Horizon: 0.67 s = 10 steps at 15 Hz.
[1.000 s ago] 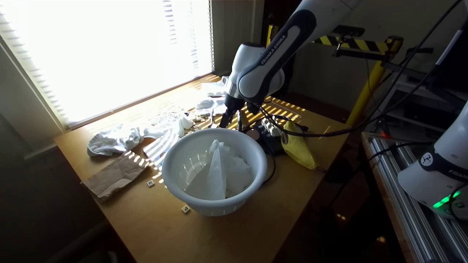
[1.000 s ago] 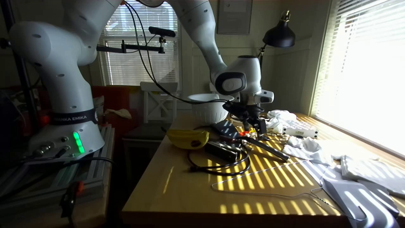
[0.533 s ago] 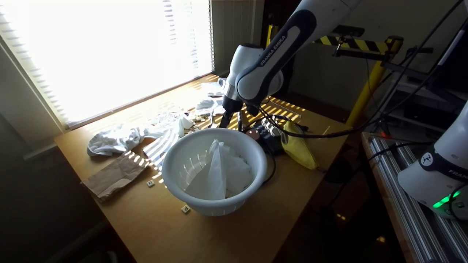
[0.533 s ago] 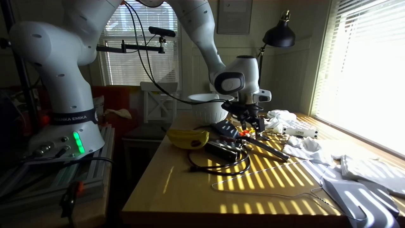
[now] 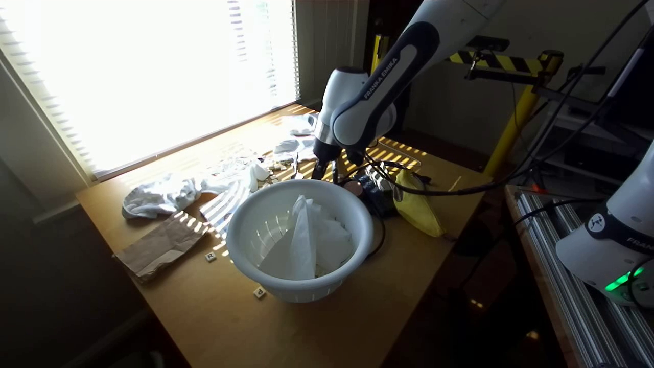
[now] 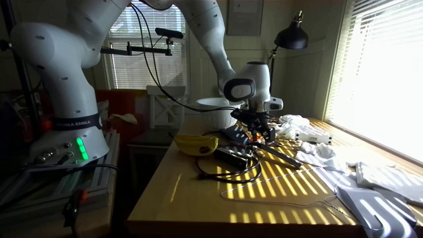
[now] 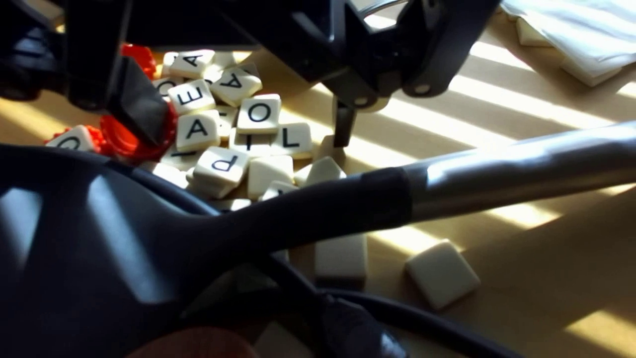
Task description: Pick up two objects from the table and put them inside the banana purse.
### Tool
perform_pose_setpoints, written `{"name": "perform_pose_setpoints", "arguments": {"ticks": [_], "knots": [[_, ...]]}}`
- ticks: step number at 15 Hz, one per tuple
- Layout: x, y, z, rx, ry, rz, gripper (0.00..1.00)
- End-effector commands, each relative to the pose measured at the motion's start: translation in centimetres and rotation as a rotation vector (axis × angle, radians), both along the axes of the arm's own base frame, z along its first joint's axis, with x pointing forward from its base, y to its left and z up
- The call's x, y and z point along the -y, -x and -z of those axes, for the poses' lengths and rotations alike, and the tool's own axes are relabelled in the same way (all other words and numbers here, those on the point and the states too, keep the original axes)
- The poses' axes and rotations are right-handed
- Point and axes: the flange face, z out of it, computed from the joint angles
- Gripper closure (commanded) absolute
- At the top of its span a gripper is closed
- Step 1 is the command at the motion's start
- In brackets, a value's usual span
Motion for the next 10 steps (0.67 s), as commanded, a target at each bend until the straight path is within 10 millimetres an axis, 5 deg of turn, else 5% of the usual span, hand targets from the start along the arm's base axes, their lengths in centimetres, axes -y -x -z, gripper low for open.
{"name": "perform_pose_setpoints", "arguments": {"ticks": [1,3,7,10], "knots": [[0.4,-0.7,0.1,0.006,0.01,0.017,0.34],[0.2,-1.0,0.0,0.009,0.009,0.02,0.38],[-1.0,-1.0,0.9,-0.013,0.014,-0.004,0.26],[-1.5,-1.1,1.4,-0.026,0.032,-0.02,0.34]]}}
